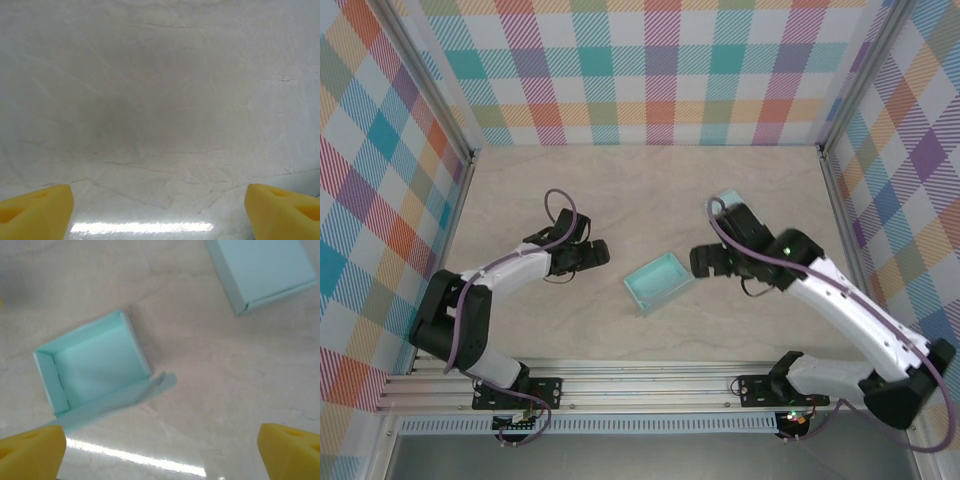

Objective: Fold the paper box

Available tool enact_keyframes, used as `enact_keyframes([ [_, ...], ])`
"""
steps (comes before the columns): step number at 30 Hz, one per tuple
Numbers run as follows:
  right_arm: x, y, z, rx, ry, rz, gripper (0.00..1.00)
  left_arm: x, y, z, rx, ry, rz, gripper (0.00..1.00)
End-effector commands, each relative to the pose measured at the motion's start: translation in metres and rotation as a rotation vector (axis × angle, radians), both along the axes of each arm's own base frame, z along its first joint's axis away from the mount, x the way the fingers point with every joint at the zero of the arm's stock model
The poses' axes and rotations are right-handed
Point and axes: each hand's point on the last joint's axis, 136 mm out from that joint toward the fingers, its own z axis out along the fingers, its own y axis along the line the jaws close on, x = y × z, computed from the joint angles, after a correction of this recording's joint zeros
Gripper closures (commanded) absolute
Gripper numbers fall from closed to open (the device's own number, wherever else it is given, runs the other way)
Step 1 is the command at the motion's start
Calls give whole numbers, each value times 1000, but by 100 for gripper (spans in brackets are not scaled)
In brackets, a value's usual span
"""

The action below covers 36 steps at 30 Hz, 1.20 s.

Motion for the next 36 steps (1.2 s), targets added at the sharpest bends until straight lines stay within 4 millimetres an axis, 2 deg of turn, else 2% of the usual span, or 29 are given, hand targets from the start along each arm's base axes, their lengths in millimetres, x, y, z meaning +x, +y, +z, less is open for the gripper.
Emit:
enact_keyframes([
  [1,-17,9,-19,186,34,-51,0,15,-24,3,-33,-17,-63,14],
  [4,-37,3,-50,240,104,-88,0,18,-36,-3,-32,-1,-78,16],
  [7,-48,-7,-82,256,168,-181,0,23,-51,-5,-50,-14,-106,18],
  [9,-52,-1,-102,285,211,-199,0,22,-57,-10,-48,-2,-120,21],
  [14,-43,21,-140,348,269,-223,0,21,-71,-24,-51,29,-145,31],
  [16,-36,30,-151,344,286,-220,0,20,-76,-30,-59,45,-155,39],
  [20,-17,34,-162,309,265,-268,16,15,-86,-36,-89,55,-172,52],
  [23,-2,45,-161,339,226,-254,37,9,-86,-37,-87,54,-170,62],
  [27,19,59,-160,407,173,-237,54,-2,-89,-39,-119,57,-175,67],
  [36,71,95,-153,513,155,-141,60,-35,-102,-37,-190,43,-182,73],
])
